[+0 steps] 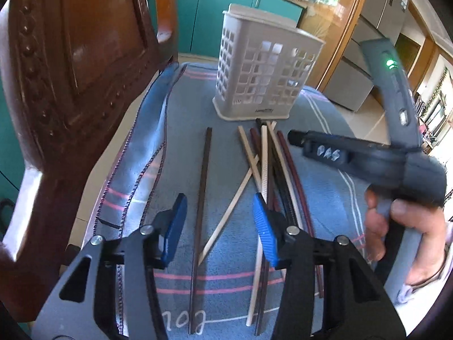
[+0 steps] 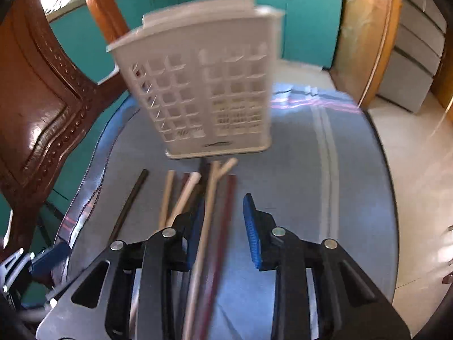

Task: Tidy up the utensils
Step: 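Lower both grippers toward the pile of chopsticks beside the white holder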

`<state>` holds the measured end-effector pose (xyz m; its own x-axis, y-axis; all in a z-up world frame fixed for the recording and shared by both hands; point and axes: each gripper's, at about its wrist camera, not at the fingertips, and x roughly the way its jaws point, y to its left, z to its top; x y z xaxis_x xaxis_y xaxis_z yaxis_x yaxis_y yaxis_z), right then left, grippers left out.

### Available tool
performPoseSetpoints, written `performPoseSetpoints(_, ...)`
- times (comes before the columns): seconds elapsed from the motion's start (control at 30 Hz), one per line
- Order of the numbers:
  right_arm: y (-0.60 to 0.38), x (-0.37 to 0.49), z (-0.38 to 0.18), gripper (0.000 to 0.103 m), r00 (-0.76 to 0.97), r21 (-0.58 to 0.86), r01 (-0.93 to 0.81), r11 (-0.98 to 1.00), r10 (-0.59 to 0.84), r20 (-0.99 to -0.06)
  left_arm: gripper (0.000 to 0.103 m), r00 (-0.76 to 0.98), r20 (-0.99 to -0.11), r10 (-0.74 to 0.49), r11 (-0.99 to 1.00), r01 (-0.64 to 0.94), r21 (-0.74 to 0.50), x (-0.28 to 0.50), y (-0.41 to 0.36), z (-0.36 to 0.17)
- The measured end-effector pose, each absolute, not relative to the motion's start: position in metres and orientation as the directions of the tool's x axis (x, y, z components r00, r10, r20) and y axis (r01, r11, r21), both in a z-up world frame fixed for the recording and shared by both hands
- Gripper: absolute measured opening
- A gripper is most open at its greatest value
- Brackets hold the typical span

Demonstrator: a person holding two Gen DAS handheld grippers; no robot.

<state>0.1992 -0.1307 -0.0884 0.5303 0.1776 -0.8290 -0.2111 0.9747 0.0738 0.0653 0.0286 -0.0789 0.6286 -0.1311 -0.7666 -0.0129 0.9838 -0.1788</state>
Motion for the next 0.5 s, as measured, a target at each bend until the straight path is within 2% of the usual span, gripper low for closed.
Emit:
performPoseSetpoints(0.1,-0.126,0.199,-0.109,0.030,0.474,0.064,-0.207,0.976,0.157,-0.867,0.049,0.610,-0.782,-0.125,0.984,-0.022,-0.175,0.073,0.029,-0.089)
performPoseSetpoints(0.33,-0.139,0.190,-0.112,0.030,0.449,-0.005,-0.153,0.988,0.065,-0.891,0.049,0.572,-0.807,-0.145,0.981,-0.025,-0.194,0.093,0.024,-0.106)
performPoseSetpoints(0.5,-0.140,0.172,-0.112,0.031,0.464,0.047,-0.171,0.984,0.122,-0.878,0.053,0.566,-0.809,-0.160,0.979,-0.014,-0.204,0.099,0.018,-0.108)
